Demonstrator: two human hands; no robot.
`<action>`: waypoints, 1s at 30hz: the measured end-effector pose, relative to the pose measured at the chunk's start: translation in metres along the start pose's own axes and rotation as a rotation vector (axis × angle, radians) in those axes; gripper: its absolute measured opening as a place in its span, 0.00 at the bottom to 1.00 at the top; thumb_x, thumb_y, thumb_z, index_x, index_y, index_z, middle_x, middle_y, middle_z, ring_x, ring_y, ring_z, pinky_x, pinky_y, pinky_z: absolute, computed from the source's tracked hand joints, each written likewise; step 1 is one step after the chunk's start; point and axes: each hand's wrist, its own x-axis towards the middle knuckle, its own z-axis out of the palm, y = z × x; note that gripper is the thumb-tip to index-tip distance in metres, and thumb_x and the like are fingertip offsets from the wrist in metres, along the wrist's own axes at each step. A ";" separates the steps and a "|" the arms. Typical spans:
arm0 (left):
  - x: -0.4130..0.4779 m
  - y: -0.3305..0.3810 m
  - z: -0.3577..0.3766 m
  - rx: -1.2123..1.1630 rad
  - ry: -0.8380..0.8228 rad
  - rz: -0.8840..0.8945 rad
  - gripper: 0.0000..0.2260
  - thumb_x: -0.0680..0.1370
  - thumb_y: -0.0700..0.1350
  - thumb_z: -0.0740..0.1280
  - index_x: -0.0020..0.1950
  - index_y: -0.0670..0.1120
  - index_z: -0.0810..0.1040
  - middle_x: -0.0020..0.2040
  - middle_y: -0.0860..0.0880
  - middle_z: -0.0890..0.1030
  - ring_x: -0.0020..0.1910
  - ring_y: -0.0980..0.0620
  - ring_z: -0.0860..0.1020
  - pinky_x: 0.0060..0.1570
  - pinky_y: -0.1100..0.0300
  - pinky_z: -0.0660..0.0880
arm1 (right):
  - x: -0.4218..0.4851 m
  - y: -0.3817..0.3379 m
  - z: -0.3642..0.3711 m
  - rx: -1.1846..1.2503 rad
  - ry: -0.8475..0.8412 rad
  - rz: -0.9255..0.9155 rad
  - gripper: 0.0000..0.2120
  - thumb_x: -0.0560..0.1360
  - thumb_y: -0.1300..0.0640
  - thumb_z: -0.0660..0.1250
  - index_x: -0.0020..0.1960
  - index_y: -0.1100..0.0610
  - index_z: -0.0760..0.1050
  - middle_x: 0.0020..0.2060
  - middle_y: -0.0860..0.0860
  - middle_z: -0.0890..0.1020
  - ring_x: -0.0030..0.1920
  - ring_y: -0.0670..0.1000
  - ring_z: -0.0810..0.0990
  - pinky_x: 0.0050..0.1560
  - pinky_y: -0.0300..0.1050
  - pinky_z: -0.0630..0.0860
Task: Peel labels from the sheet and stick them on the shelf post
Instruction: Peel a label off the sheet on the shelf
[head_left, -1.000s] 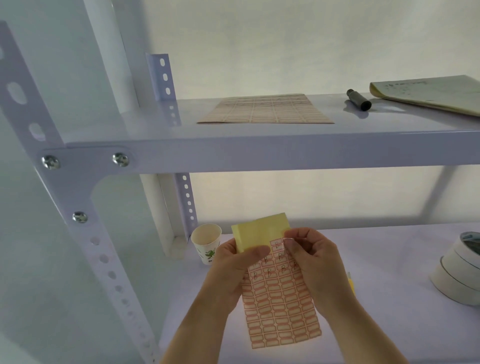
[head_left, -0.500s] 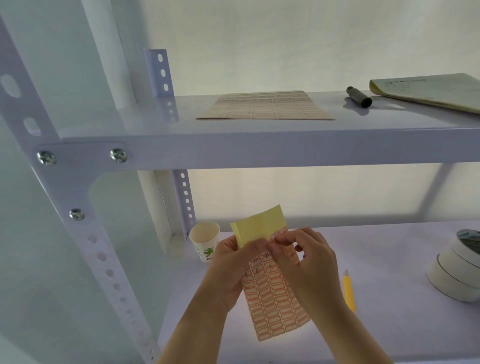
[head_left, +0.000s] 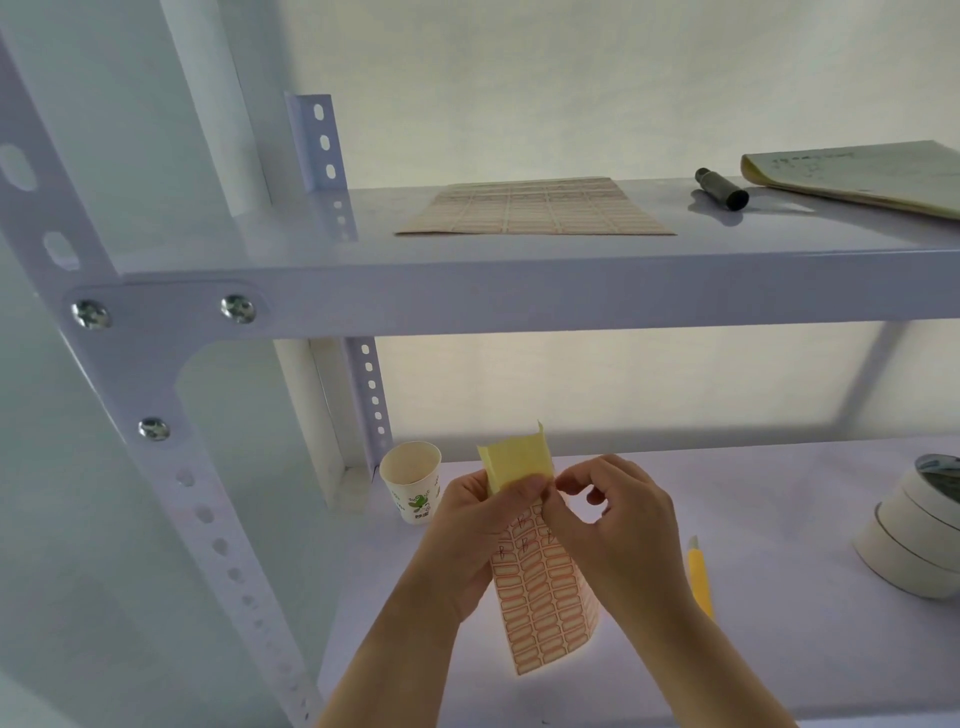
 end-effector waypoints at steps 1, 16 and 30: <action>0.000 0.000 0.000 0.004 -0.004 -0.003 0.10 0.71 0.48 0.73 0.46 0.42 0.85 0.41 0.43 0.85 0.42 0.43 0.84 0.46 0.50 0.81 | 0.000 0.000 0.000 -0.003 -0.004 -0.003 0.06 0.70 0.48 0.71 0.39 0.50 0.80 0.36 0.37 0.78 0.37 0.39 0.76 0.37 0.31 0.68; 0.004 0.000 -0.002 -0.059 -0.039 0.006 0.10 0.76 0.42 0.71 0.53 0.38 0.85 0.44 0.40 0.86 0.45 0.41 0.83 0.49 0.46 0.79 | 0.008 0.004 -0.003 0.052 -0.049 0.006 0.11 0.74 0.56 0.71 0.36 0.44 0.76 0.32 0.36 0.78 0.41 0.43 0.79 0.34 0.28 0.70; 0.003 -0.006 0.004 -0.055 0.049 0.078 0.08 0.79 0.41 0.68 0.48 0.41 0.87 0.43 0.41 0.86 0.42 0.43 0.83 0.44 0.50 0.79 | 0.002 -0.008 -0.005 0.014 0.017 0.036 0.02 0.69 0.53 0.75 0.40 0.49 0.82 0.35 0.39 0.83 0.36 0.41 0.79 0.37 0.39 0.76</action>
